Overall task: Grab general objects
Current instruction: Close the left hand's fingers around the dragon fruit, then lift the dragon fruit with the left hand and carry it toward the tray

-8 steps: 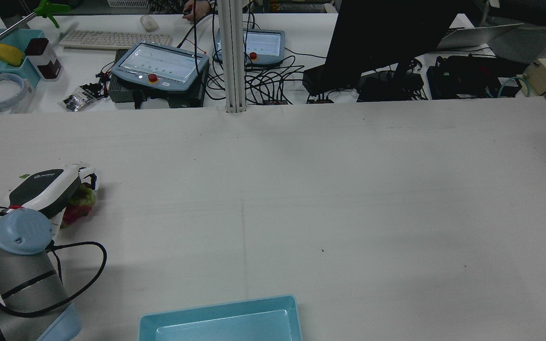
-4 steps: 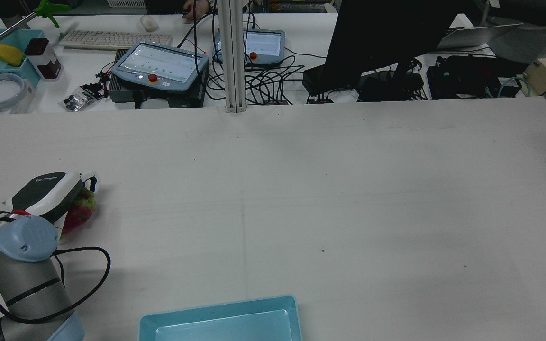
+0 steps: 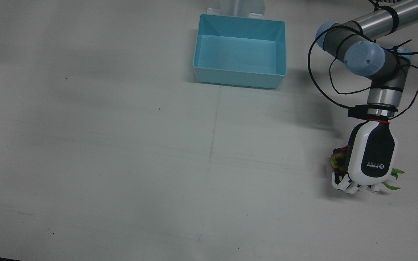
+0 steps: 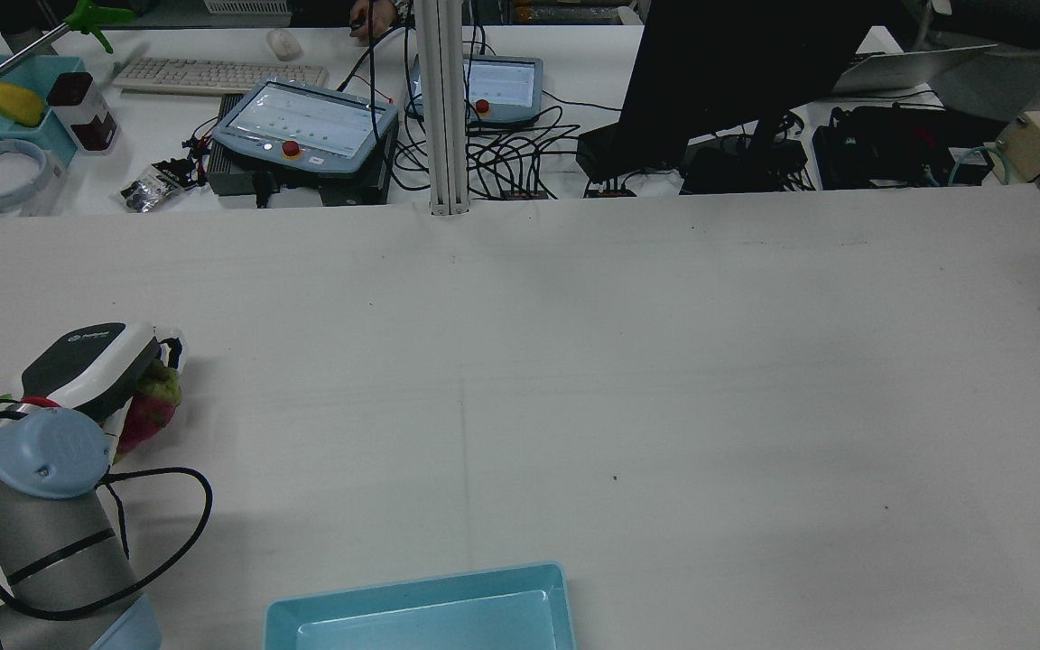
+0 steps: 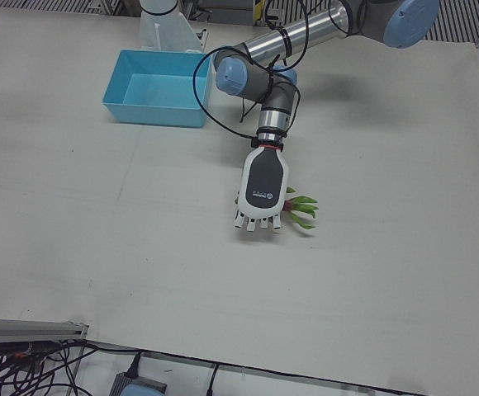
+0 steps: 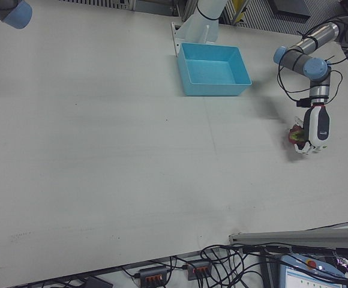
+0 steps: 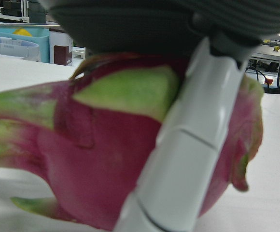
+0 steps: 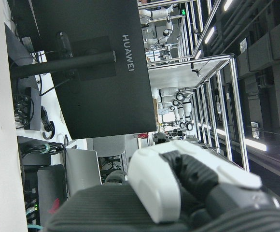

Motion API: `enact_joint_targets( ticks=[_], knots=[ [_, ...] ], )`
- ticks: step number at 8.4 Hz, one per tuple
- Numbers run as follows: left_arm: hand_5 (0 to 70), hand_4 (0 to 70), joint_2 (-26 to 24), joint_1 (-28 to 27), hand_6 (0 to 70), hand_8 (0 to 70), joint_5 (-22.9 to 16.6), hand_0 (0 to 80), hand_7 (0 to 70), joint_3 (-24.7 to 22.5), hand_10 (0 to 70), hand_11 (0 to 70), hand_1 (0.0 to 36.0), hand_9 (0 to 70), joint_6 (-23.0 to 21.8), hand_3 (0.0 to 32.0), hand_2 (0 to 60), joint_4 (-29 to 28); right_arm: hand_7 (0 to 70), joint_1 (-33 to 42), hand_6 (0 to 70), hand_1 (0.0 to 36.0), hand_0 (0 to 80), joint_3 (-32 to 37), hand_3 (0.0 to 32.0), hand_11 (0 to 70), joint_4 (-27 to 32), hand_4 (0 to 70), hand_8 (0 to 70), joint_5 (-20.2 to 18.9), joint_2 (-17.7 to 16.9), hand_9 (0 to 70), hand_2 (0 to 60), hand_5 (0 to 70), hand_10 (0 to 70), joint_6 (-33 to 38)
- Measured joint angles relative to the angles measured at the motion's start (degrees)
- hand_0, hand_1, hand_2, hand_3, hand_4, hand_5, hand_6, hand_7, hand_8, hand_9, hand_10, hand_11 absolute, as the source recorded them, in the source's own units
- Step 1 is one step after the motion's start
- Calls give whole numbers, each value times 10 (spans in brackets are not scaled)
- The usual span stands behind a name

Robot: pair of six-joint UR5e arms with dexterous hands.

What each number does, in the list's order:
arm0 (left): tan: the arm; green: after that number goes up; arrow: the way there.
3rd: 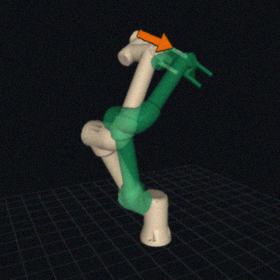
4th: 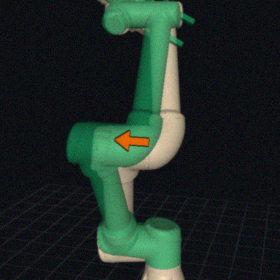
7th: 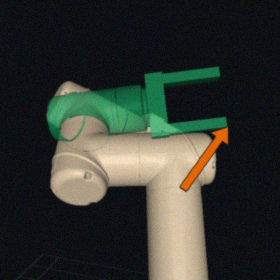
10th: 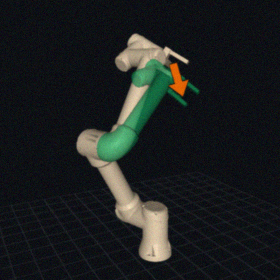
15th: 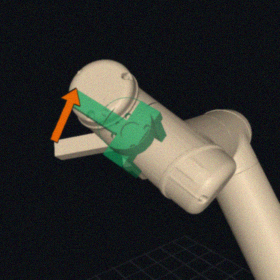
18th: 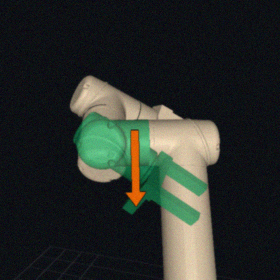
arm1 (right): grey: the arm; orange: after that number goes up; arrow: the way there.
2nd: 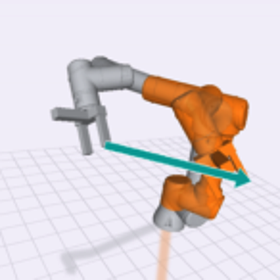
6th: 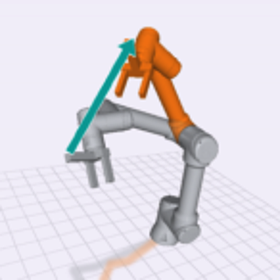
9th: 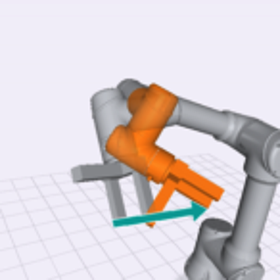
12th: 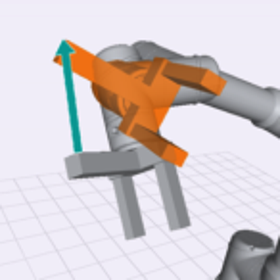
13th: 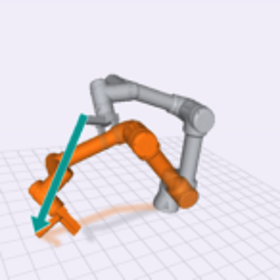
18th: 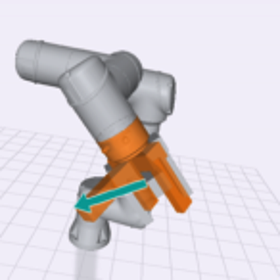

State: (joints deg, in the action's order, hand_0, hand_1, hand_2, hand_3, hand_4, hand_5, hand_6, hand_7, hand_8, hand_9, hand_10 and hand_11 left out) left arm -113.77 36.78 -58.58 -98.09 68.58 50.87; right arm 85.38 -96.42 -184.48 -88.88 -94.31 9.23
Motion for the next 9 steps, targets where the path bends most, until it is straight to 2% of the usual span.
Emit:
enact_joint_targets(
  ticks=[1, 2, 3, 5, 6, 8, 9],
  knots=[
    [700, 447, -1, 2, 700, 700, -2, 800, 700, -17, 700, 700, 360, 700, -2, 0, 600, 9, 0, 0, 0, 0, 0, 0, 0, 0, 0, 0, 0, 0, 0, 0, 0, 0, 0, 0],
    [700, 486, -7, 8, 700, 700, -15, 800, 700, -41, 700, 700, 360, 700, -4, 0, 600, 13, 0, 0, 0, 0, 0, 0, 0, 0, 0, 0, 0, 0, 0, 0, 0, 0, 0, 0],
    [700, 505, -25, 27, 700, 700, -60, 800, 700, -57, 700, 700, 360, 700, -4, 0, 600, 9, 0, 0, 0, 0, 0, 0, 0, 0, 0, 0, 0, 0, 0, 0, 0, 0, 0, 0],
    [700, 605, -120, 99, 700, 700, -233, 800, 700, -55, 700, 700, 360, 700, -5, 0, 600, -4, 0, 0, 0, 0, 0, 0, 0, 0, 0, 0, 0, 0, 0, 0, 0, 0, 0, 0],
    [700, 638, -166, 124, 700, 700, -305, 800, 700, -57, 700, 700, 360, 700, -5, 0, 600, -5, 0, 0, 0, 0, 0, 0, 0, 0, 0, 0, 0, 0, 0, 0, 0, 0, 0, 0],
    [700, 669, -228, 143, 700, 700, -434, 800, 700, -69, 700, 700, 360, 700, -39, 0, 600, -34, 0, 0, 0, 0, 0, 0, 0, 0, 0, 0, 0, 0, 0, 0, 0, 0, 0, 0],
    [700, 700, -239, 138, 700, 700, -478, 800, 700, -89, 700, 700, 360, 700, -69, 0, 600, -59, 0, 0, 0, 0, 0, 0, 0, 0, 0, 0, 0, 0, 0, 0, 0, 0, 0, 0]
  ],
)
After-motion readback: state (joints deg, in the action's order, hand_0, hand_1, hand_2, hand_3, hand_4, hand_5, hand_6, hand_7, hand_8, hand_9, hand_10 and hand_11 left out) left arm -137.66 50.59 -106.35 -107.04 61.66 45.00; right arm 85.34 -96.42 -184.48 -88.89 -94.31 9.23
